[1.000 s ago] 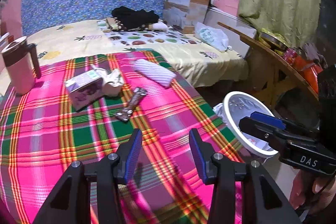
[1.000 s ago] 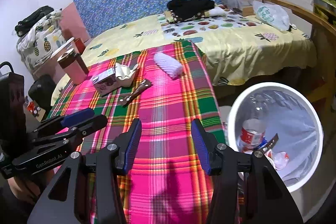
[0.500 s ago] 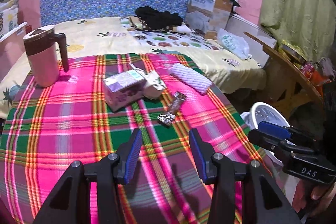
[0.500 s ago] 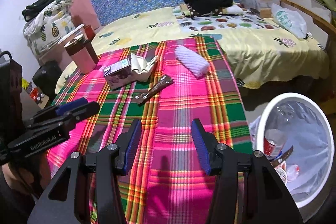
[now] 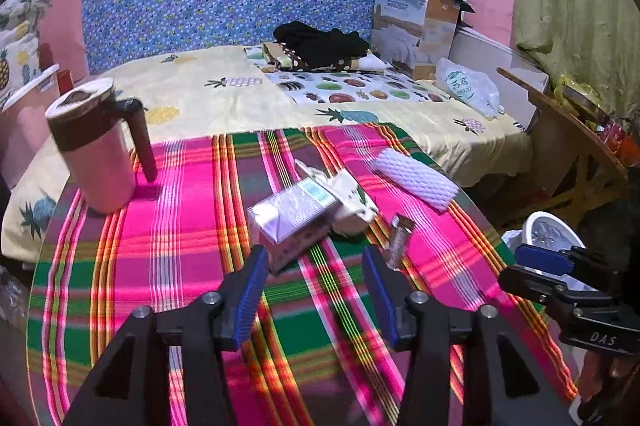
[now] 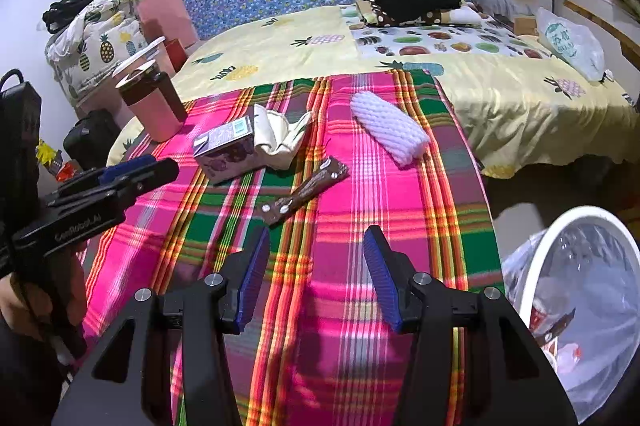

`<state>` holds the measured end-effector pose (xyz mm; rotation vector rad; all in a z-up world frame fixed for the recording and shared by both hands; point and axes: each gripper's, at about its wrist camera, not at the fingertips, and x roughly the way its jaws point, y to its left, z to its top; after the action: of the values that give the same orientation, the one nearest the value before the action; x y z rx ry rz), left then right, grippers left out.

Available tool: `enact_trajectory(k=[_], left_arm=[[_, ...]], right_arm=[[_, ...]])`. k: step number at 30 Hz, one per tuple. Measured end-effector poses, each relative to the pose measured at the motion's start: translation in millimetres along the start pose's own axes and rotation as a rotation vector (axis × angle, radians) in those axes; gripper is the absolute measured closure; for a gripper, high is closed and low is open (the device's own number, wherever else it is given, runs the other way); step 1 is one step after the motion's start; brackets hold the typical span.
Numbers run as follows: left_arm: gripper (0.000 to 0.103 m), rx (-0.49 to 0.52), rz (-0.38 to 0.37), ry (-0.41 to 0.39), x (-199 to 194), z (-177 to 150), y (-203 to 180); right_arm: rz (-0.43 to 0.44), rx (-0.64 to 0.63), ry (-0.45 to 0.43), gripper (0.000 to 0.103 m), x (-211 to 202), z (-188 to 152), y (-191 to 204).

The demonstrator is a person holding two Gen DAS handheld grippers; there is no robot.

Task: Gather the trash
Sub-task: 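Grasp the white-purple milk carton with the left gripper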

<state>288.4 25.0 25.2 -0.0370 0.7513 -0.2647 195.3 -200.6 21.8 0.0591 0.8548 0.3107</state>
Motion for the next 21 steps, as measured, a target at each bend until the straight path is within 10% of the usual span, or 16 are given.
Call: enact_trajectory(k=[21], left_arm=[[0.038, 0.185, 0.015, 0.052, 75, 27, 16]], right_arm=[[0.004, 0.034, 0.031, 0.053, 31, 19, -12]])
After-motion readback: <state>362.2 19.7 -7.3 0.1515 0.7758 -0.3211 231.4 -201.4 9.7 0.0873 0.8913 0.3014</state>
